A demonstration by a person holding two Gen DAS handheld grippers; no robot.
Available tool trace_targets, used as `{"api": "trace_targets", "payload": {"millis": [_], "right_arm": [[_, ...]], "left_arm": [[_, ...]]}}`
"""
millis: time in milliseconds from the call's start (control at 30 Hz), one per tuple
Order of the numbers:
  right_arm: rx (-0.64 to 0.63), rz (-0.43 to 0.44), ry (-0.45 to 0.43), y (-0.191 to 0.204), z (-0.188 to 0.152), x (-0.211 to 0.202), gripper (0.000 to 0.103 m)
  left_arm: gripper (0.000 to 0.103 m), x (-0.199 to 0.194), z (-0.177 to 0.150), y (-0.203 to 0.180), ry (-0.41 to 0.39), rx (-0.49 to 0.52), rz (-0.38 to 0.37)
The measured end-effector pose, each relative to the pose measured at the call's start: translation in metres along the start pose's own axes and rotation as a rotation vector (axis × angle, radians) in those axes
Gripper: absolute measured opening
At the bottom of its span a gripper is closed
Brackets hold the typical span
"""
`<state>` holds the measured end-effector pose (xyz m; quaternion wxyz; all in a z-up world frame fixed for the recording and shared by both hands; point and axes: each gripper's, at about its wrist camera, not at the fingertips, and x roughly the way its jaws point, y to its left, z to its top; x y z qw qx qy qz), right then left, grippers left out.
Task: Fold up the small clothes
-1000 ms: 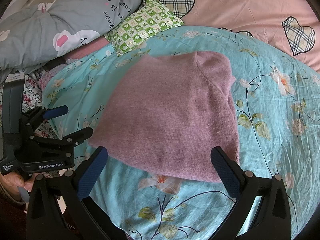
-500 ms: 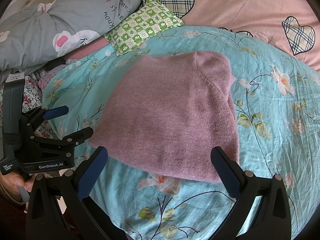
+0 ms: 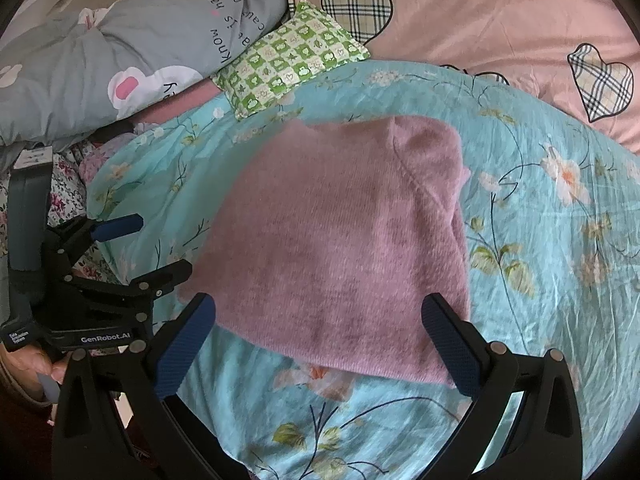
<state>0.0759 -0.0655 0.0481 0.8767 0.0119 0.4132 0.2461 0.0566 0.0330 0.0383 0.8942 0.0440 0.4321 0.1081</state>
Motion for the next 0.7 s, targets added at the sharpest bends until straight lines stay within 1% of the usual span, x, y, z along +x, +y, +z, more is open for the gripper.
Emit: {"api": "trace_targets", "payload": {"millis": [433,700], "right_arm": [[0.010,0.004,0.002,-0.013,0.010,0.004,0.103],[0.024,0.003,0.011,-0.027,0.021,0.012,0.103]], "left_arm": [[0.089,0.009,0.020,0.004,-0.006,0.002,0.031],[0.089,0.022,0.030,0.013,0.009,-0.024,0.047]]}}
